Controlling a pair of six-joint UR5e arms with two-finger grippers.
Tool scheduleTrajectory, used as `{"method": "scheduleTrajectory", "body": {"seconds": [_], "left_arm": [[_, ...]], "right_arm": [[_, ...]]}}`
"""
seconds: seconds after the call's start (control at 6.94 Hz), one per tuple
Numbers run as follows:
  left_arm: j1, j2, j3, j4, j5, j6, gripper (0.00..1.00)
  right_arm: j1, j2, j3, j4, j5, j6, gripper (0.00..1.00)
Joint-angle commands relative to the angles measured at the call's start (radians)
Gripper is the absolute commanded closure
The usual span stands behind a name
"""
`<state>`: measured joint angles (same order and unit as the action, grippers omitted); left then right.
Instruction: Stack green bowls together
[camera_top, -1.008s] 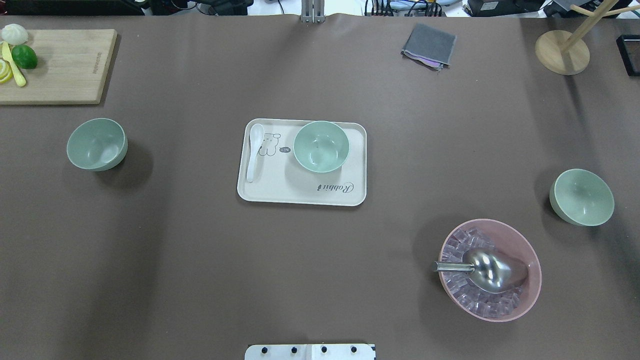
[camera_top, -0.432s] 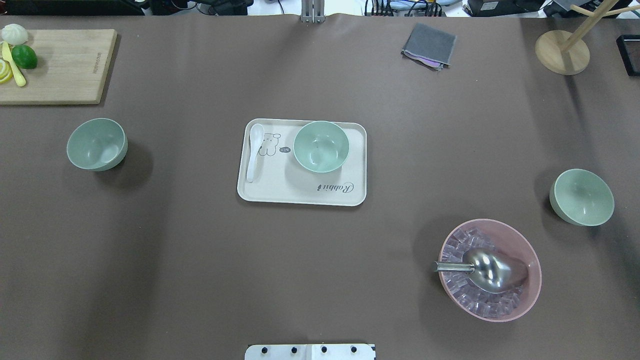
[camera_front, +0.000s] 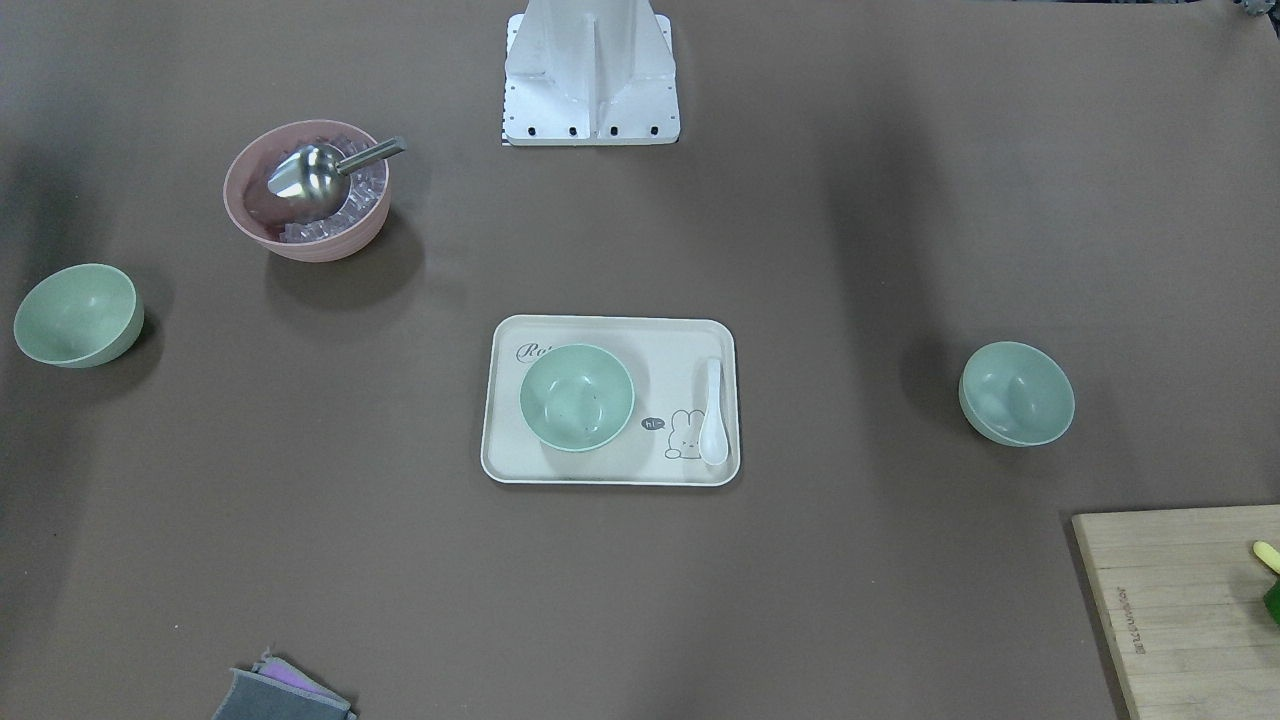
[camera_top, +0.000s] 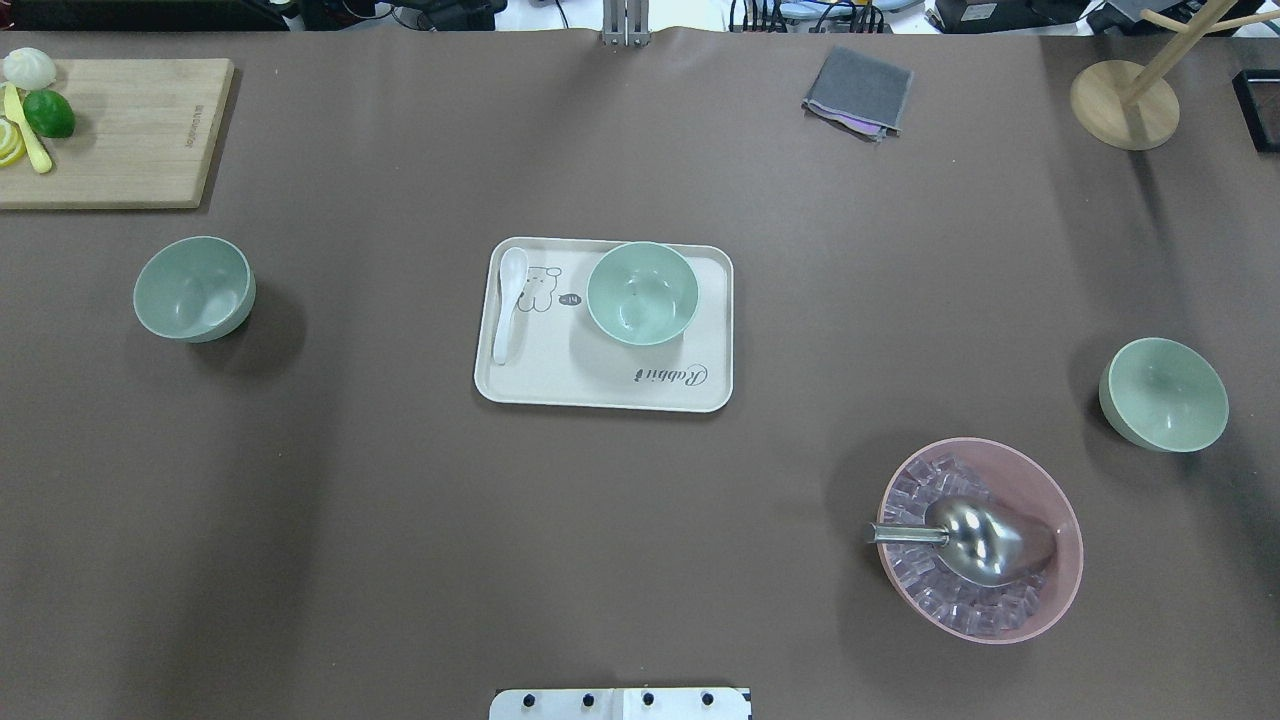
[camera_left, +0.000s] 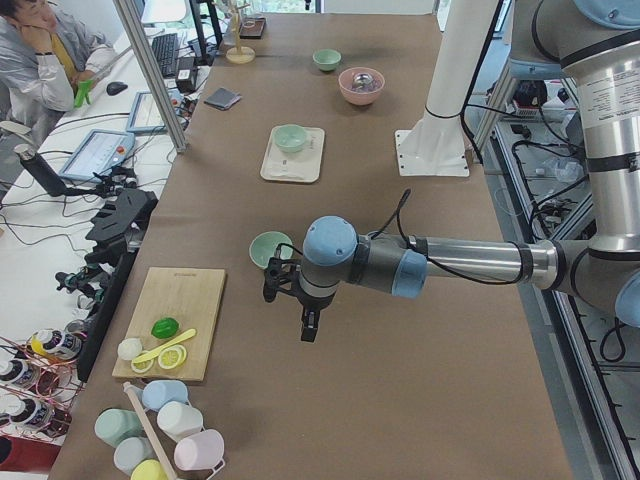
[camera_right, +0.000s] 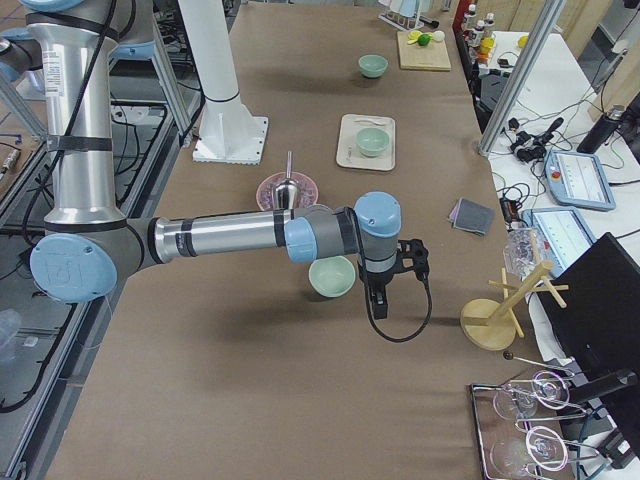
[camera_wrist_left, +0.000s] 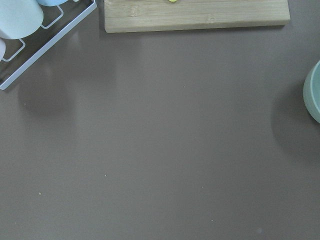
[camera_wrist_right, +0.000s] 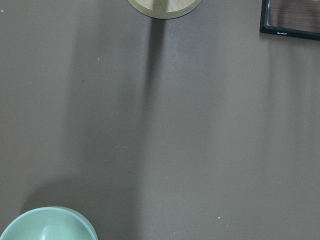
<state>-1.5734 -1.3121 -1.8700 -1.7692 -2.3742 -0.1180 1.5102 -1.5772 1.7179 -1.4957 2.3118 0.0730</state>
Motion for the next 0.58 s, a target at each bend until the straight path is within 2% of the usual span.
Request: {"method": "scheduleTrajectory", "body": {"seconds": [0.0,0.43], "left_arm": [[0.001,-0.004,0.002,-0.001,-0.002,-0.002,0.02],[0.023,-0.004,0.002,-0.001,-0.002,0.0,0.02]], "right_arm": [[-0.004,-0.001,-0.003,0.0,0.001,0.001,0.0],[-0.071,-0.015,-0.011,-0.003,0.009,0.027,0.01]]}}
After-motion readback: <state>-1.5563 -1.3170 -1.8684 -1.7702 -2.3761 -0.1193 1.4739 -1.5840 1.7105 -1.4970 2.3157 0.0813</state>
